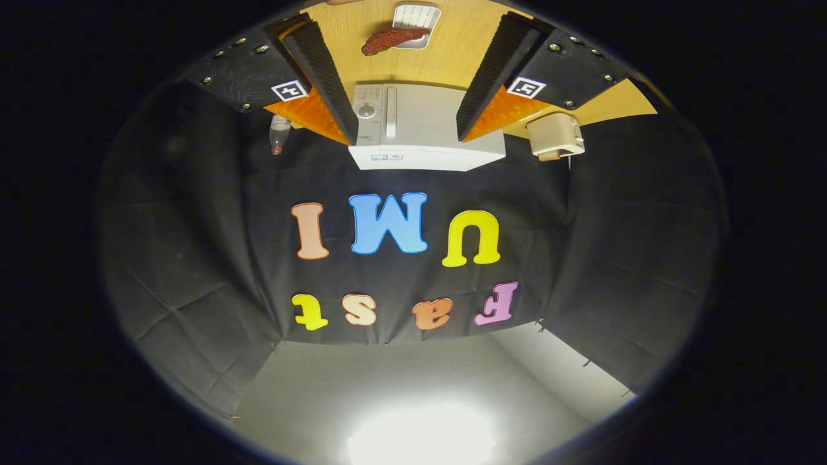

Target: Open the microwave, put the food inside, and close the microwave door.

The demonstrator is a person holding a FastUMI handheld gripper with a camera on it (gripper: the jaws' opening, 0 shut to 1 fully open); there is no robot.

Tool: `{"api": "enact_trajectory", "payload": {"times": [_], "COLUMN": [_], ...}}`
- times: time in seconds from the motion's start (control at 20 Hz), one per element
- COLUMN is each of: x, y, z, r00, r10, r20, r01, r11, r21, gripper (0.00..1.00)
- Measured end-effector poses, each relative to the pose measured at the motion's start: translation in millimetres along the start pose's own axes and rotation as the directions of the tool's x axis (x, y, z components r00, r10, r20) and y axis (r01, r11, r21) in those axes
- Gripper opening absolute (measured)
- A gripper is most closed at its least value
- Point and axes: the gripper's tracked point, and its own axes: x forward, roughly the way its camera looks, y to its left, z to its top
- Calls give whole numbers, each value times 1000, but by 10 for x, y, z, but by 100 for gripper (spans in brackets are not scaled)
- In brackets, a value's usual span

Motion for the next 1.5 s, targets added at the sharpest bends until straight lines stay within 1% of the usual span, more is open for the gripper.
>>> {"api": "enact_trajectory", "payload": {"times": [0.2, 0.3, 0.4, 0.55, 0.7, 0.95, 1.05, 1.15, 1.2, 1.45, 1.5], "x": [180, 303, 492, 804, 1082, 1527, 1710, 1881, 1967, 2350, 2416], "y": [-16, 1, -20, -117, -106, -145, -166, -160, -194, -329, -323], "z": [-46, -118, -232, -456, -629, -933, -1080, -1197, -1256, -1619, -1715], "r00": [1000, 1000, 999, 1000, 1000, 996, 992, 986, 984, 967, 962], "r10": [10, 26, 35, 9, 16, -7, -15, -3, -9, -49, -42], "r20": [-3, 0, 8, -6, -27, -85, -128, -166, -180, -251, -270], "r01": [-10, -26, -35, -10, -16, 7, 21, 20, 28, 75, 72], "r11": [1000, 1000, 999, 1000, 1000, 1000, 999, 995, 994, 993, 992], "r21": [-14, 1, 14, -9, -17, 6, 46, 97, 105, 95, 100], "gripper": [96, 96, 96, 96, 96, 96, 96, 96, 96, 96, 93]}}
